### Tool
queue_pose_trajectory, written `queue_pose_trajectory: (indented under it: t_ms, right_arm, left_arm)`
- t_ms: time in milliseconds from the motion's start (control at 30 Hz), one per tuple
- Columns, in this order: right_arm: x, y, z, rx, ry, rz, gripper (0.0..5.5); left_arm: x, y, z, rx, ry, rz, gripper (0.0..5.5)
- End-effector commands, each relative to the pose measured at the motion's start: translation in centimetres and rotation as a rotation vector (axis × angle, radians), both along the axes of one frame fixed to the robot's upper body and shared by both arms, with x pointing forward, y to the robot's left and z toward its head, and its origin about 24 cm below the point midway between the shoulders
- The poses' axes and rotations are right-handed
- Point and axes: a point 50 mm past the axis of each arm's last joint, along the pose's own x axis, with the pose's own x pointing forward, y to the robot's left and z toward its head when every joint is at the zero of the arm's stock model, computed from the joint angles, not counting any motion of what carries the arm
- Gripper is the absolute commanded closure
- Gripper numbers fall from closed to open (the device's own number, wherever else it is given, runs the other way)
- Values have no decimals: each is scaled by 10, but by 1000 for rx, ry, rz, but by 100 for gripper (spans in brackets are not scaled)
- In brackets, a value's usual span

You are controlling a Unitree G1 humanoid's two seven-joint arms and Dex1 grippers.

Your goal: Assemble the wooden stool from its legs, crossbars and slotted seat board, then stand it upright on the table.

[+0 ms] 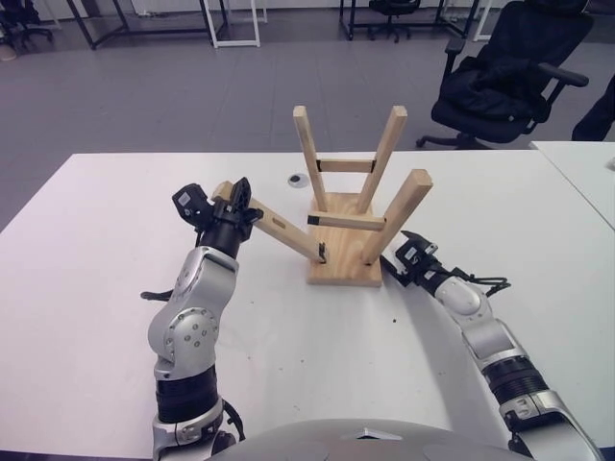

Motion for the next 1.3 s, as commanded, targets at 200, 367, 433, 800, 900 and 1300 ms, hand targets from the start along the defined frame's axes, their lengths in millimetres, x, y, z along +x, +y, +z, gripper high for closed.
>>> queue_pose_trajectory:
  t_ms: [200,367,433,800,900,1300]
  right_arm:
    - [-6,22,1,6,-37,140,173]
    - [-2,29,4,37,-68,134,173]
    - [-3,31,5,37,-74,141,173]
    - [-6,-18,83,376,-293,-137,173]
    - [-10,-22,199,685,-559,-102,173]
    - [4,131,197,-303,-538,312,173]
  left_arm:
    - [-5,0,16,188,85,-12,447]
    - [-12,-15,-15,290,211,-54,447]
    - [-13,-27,-23,290,230,-78,447]
    - [1,-44,-23,413,189,-76,447]
    - [-5,-46,-27,458,191,-73,447]
    - [8,-61,-29,559,132,-64,447]
